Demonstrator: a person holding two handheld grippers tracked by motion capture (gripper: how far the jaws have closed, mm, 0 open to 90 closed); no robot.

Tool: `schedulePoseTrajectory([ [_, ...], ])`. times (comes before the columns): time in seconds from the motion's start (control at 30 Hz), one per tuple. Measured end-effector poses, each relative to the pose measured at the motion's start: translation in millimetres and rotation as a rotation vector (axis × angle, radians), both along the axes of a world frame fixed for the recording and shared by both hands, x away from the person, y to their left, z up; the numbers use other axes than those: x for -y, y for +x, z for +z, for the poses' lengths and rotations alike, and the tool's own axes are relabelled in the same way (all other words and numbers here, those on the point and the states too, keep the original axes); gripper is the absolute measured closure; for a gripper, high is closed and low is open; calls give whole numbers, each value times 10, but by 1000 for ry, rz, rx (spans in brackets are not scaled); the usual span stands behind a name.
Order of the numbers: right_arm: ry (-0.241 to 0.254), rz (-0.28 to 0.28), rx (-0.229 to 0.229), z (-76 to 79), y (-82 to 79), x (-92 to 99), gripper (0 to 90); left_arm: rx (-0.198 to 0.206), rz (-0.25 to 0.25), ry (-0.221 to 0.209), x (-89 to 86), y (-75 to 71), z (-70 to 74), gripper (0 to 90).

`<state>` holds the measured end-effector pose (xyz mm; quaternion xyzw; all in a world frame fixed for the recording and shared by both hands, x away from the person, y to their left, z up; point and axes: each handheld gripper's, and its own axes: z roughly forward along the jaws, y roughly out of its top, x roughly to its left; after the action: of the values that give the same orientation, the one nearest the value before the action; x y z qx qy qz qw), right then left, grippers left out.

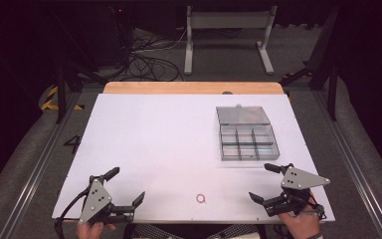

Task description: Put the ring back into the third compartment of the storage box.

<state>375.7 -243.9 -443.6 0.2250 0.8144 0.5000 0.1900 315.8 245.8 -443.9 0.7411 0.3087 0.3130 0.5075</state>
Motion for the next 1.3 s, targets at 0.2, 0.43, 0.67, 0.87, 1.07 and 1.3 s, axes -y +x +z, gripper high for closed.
schedulePoseTrajectory([
  [0.2,6,3,-5,9,-4,4,23,-1,-1,4,-5,5,5,12],
  [0.43,-1,7,-11,20,-5,-11,29,-6,-4,-3,-7,4,4,12],
  [0.67,-5,16,-12,40,-2,-30,31,-2,-5,4,-8,3,5,12],
  [0.87,-15,31,-14,90,9,-82,31,5,-5,20,5,0,4,12],
  [1.07,-17,55,-16,155,48,-159,30,1,-1,10,-1,1,5,12],
  [1.3,-21,85,-25,227,117,-310,30,-3,-2,7,-4,0,5,12],
])
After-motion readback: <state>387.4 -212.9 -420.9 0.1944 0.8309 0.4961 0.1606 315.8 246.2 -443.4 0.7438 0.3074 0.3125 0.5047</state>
